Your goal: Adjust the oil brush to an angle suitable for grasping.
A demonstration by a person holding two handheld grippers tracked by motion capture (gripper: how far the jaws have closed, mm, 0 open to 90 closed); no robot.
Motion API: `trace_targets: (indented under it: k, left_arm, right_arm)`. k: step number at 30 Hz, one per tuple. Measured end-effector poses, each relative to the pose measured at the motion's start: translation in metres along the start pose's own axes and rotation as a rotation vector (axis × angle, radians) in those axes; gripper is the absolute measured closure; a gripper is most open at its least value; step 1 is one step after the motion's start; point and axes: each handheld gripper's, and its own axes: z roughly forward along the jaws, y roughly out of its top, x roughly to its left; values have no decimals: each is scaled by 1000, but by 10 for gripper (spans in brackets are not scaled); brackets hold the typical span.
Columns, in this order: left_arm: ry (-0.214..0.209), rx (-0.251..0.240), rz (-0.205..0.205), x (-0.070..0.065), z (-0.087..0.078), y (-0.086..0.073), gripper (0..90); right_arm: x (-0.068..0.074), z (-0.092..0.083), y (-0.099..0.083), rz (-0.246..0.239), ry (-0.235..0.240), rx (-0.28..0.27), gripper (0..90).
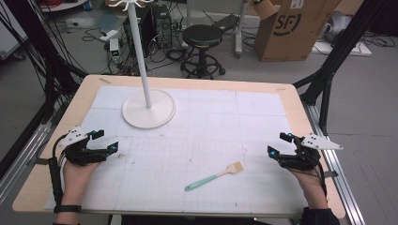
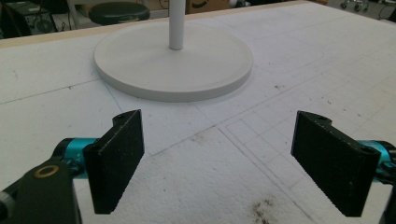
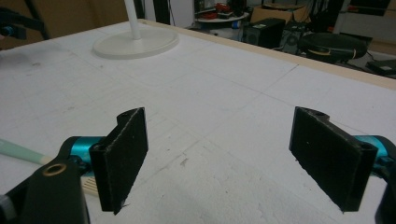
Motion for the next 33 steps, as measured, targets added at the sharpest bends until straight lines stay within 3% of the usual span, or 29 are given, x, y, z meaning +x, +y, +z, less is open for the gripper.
trace_targets:
  k: [4,17,21,22,33]
  left_arm:
    - [-8,-6,14,-2,0,1,177]
    - [-23,12,5,-4,0,0,189]
    - [-26,14,8,-4,1,0,189]
    - [-28,17,9,-4,1,0,190]
    - [-35,33,2,-2,4,-3,189]
  right_arm:
    - [0,-1,0,2,0,-1,189]
    - [1,0,3,-12,30,-1,194]
    - [4,0,5,-27,77,4,227]
    - [7,1,6,-41,108,2,235]
    - [22,11,12,-87,200,10,244]
